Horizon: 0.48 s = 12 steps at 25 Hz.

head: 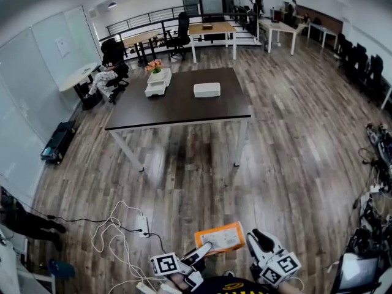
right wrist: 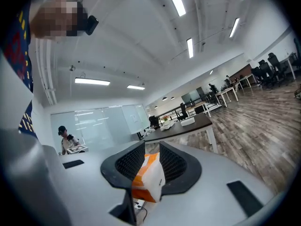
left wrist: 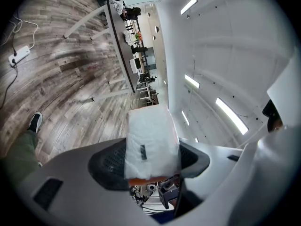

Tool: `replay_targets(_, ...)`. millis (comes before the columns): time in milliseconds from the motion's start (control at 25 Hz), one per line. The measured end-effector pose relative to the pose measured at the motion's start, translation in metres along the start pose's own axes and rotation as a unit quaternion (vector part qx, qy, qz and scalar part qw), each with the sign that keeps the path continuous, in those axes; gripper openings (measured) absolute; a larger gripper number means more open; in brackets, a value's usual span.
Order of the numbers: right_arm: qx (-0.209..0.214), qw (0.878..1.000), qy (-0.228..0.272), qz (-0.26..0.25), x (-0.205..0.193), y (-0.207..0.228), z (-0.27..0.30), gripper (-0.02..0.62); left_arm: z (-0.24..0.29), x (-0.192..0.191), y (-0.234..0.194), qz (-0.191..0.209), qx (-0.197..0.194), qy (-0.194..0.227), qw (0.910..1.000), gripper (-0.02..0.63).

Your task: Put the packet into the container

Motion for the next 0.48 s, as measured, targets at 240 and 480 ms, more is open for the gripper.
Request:
replay_targets(240, -0.027, 1.0, -0.005, 0.012, 0.002, 0.031, 0.062, 0.124, 0.053, 0.065, -0.007, 0.017, -0.006, -0.014, 0.9997, 0.258)
replay_targets(480, -0.031, 0.999, -0.009, -0.001, 0.011, 0.041, 0.149, 0.147, 0.102, 0.143, 0.004, 0.001, -0.029, -0.026, 0.9992, 0.258)
Point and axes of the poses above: the fingertips, and each gripper's own axes: z forward along the fingers, y to its right, x out of its top, the point moved 5 cm from there along -z, backward along the fingers, and after that the axes turned 10 degrees about y, right-handed, at the moved point
